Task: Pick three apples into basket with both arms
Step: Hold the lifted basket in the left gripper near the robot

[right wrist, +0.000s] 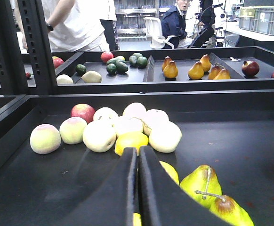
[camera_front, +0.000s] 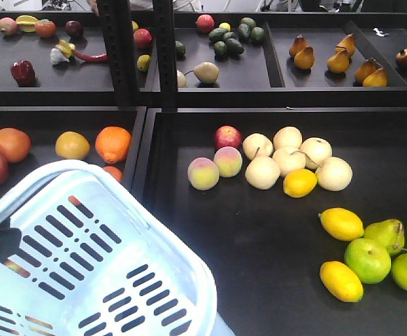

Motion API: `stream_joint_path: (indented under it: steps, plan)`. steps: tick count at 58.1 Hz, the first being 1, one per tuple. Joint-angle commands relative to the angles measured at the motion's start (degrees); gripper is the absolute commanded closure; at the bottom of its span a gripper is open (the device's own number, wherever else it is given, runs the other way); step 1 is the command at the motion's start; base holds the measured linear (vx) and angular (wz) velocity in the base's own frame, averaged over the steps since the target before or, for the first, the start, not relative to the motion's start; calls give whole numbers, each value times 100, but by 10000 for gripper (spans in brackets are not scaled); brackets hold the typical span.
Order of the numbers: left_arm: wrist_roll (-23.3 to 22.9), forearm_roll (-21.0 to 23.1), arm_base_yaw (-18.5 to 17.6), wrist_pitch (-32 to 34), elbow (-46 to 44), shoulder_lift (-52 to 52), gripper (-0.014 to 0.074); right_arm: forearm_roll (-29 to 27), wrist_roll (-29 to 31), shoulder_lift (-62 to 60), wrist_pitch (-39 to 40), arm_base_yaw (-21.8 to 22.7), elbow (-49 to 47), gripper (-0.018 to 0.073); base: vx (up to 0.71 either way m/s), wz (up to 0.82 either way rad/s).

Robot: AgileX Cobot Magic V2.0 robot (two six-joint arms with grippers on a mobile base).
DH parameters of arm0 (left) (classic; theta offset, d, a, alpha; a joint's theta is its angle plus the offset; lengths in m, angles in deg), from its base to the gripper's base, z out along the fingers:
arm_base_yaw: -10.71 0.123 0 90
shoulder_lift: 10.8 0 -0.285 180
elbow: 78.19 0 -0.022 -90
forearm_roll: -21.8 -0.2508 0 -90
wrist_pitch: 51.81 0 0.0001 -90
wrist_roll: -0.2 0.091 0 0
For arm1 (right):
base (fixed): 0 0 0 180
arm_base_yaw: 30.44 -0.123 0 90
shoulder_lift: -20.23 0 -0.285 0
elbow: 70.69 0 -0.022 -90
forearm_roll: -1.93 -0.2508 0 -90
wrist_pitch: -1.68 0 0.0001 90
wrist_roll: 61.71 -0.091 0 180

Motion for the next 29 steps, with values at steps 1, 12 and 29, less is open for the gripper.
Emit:
stream_joint_path:
  steps: [1,12,29]
  plan:
    - [-64,125,-17,516,-151,-7,602,53,44,-64,414,27,67,564,0,0]
    - [-64,125,-17,516,-151,-7,602,53,44,-64,414,27,67,564,0,0]
    - [-64,125,-17,516,-151,-7,602,53,44,-64,414,27,67,564,0,0]
